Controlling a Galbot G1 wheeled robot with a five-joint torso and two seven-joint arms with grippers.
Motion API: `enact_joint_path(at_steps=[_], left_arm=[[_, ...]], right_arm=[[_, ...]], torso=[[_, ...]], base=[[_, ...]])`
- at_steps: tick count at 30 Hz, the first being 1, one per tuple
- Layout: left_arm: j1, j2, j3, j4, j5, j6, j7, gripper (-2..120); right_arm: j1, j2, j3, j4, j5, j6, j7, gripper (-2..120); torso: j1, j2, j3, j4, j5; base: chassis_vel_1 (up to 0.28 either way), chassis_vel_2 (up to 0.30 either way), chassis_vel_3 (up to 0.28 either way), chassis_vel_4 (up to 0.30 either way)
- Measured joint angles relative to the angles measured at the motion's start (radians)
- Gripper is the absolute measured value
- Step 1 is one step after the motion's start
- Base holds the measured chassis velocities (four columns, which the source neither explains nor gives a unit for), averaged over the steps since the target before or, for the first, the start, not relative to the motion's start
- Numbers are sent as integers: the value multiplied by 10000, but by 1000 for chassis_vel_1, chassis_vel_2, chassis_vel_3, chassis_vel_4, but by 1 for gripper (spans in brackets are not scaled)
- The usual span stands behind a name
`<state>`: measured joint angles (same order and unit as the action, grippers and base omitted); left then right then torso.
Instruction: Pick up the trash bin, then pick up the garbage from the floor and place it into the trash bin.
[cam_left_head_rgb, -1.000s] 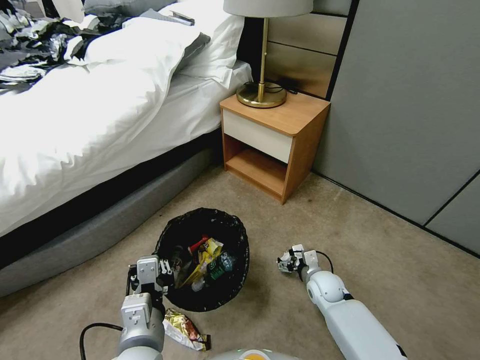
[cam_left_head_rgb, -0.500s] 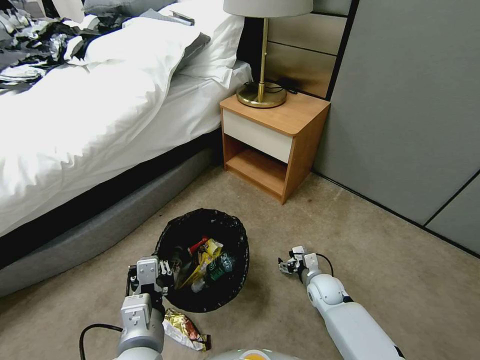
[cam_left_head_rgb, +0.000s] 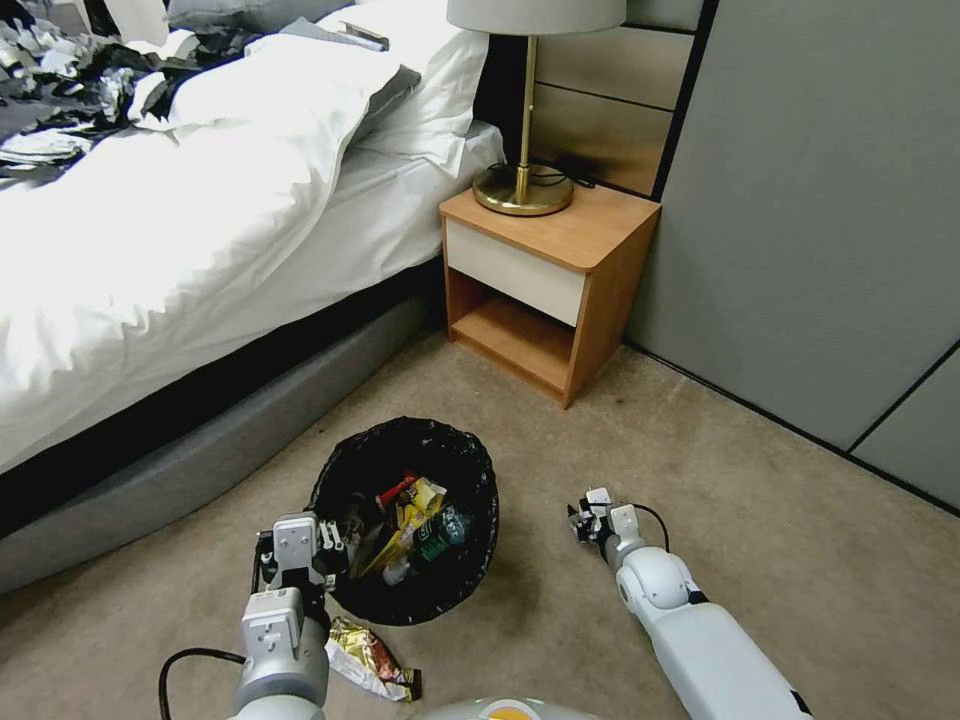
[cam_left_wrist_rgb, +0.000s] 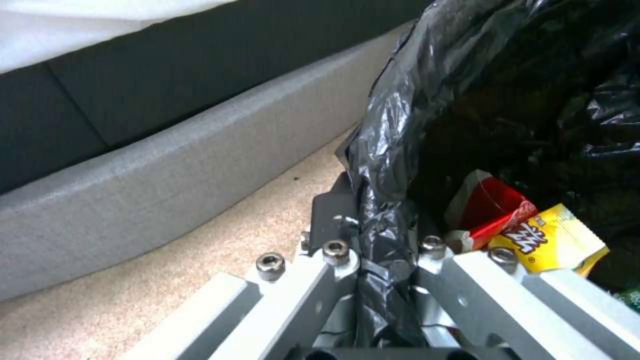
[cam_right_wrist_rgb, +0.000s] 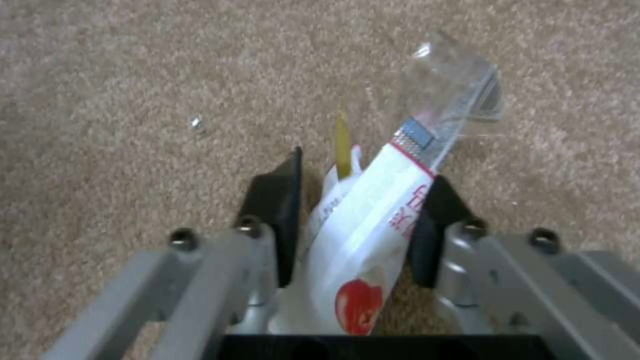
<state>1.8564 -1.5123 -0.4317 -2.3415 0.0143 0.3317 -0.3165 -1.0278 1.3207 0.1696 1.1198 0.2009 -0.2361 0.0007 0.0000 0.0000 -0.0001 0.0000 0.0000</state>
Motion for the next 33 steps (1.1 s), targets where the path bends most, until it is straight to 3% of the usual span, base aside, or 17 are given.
enact_joint_path(at_steps=[8,20,23,25,27,29,30,33], left_arm=[[8,8,7,-26,4,-12,0,1],[-4,40,72,5,6,-18,0,1],[-20,58,80,11,6,-19,0,1],[-43,86,81,40,5,-17,0,1],[-46,90,82,44,4,-16,-1,1],[-75,112,105,78,-7,0,2,1],[-75,112,105,78,-7,0,2,1],[-108,110,121,111,-9,15,7,1]], right_arm=[[-30,-51,15,-23,-163,222,0,0],[-145,-220,15,406,-380,756,181,0],[-249,-309,17,1128,-381,974,291,0],[-438,-488,18,2391,-347,1402,337,0],[-458,-510,18,2544,-338,1471,335,0],[-699,-725,16,4344,-241,2628,-92,0],[-699,-725,16,4344,-241,2628,-92,0],[-874,-850,48,6108,-207,3975,-1075,0]], torso=[[0,0,0,0,0],[0,0,1,-1,0],[0,0,1,0,0],[0,0,0,1,0],[0,-1,1,0,0],[1,-1,1,0,-1],[1,-1,1,0,-1],[0,0,0,2,-4]], base=[[0,0,0,0],[0,0,0,0],[0,0,0,0],[0,0,0,0],[0,0,0,0],[0,0,0,0],[0,0,0,0],[0,0,0,0]])
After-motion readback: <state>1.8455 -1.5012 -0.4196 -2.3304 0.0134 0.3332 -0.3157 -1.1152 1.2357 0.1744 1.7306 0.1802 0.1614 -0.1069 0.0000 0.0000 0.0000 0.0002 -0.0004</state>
